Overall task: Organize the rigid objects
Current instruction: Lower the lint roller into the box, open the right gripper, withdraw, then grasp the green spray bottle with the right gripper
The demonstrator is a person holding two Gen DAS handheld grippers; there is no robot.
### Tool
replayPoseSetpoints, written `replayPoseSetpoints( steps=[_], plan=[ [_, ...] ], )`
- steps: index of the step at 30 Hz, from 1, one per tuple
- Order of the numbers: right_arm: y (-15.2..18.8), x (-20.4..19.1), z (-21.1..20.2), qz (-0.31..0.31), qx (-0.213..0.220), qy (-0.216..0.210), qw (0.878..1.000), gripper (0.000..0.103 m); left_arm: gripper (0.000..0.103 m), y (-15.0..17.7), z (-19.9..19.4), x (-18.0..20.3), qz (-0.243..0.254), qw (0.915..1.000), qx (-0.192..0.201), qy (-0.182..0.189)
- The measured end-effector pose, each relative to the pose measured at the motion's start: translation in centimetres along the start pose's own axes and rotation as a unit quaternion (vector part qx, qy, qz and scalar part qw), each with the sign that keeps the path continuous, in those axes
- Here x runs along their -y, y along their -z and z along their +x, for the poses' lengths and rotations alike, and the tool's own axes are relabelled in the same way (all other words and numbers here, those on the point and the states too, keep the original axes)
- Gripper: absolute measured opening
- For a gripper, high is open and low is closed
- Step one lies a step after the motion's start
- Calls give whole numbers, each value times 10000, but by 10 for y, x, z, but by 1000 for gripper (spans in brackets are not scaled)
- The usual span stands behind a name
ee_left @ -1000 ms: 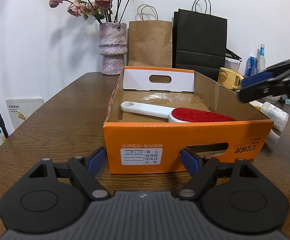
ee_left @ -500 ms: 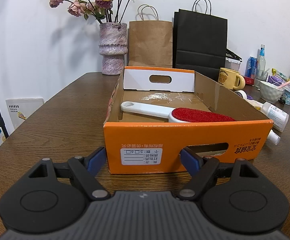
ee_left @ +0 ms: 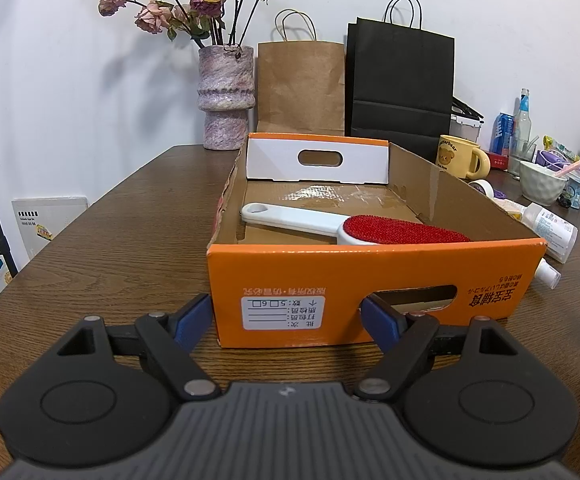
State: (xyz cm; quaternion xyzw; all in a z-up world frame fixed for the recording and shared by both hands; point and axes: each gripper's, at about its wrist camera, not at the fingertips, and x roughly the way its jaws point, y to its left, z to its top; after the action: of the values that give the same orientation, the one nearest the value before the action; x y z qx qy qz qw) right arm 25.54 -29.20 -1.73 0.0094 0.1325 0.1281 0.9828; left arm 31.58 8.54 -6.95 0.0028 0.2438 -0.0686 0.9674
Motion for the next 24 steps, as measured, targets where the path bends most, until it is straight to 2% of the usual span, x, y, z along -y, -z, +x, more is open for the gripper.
replayPoseSetpoints(
  steps=[6, 10, 17, 22, 24],
  plan=[
    [1, -4, 7, 7, -60, -32, 10000, 77, 82, 0, 0, 0, -1, 10000, 2, -2],
    [-2, -8, 21, -78, -251, 36, 9996, 77, 82, 0, 0, 0, 0, 10000, 3, -3],
    [-11, -19, 81, -275, -980, 30, 9948, 75, 82, 0, 0, 0, 1, 10000, 3, -4],
    [-14, -26, 132, -393, -1498, -103, 9879, 66, 82, 0, 0, 0, -4, 10000, 4, -2],
    [-14, -29, 152, -412, -1741, -85, 9838, 58, 82, 0, 0, 0, -5, 10000, 4, -1]
  ],
)
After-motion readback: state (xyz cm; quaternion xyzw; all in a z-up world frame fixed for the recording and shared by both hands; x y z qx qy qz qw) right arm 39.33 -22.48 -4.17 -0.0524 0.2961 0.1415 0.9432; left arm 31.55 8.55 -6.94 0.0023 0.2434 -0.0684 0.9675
